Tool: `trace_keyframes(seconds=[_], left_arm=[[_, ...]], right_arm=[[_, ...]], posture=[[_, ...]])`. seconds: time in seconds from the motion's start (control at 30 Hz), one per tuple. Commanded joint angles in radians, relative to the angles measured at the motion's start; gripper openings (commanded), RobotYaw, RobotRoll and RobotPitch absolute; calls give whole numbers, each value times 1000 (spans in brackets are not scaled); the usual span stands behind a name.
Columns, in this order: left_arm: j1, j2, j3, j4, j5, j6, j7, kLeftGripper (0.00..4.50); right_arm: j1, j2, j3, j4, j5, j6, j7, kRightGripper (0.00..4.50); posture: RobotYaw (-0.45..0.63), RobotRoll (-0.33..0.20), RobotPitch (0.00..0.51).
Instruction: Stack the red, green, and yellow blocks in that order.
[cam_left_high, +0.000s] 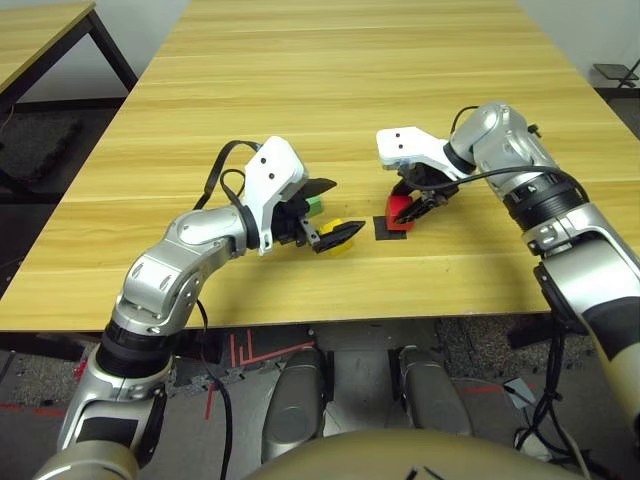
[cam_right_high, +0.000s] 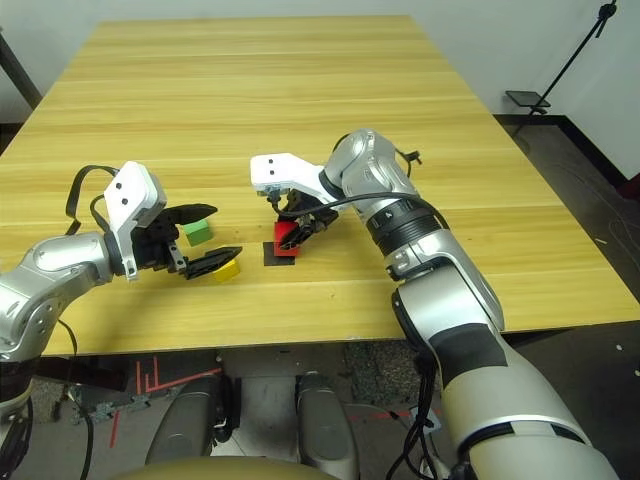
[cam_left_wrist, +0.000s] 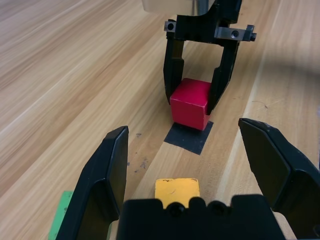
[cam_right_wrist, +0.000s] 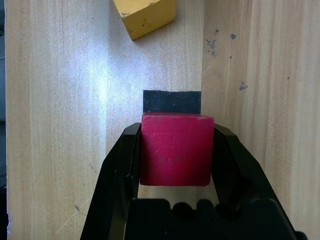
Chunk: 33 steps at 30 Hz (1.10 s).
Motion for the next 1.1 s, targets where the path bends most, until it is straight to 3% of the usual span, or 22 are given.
trace_keyframes(seconds=[0.03,0.77,1.0,1.1], left_arm=[[20,5,2,-31,2,20,12,4500],[-2,9,1,-1,21,7,14,4500],[-81,33,-12,143,121,-60,11,4500],[-122,60,-21,218,154,-70,-19,4500]], right_arm=[[18,-2,21,-17,13,-16,-9,2082],[77,4,39,-43,47,-89,-79,2082],[71,-41,-46,-23,129,-143,-81,4467],[37,-93,-116,36,185,-192,-71,4491]], posture=[[555,-255,98],[524,-241,112],[487,-223,101],[456,-211,89]])
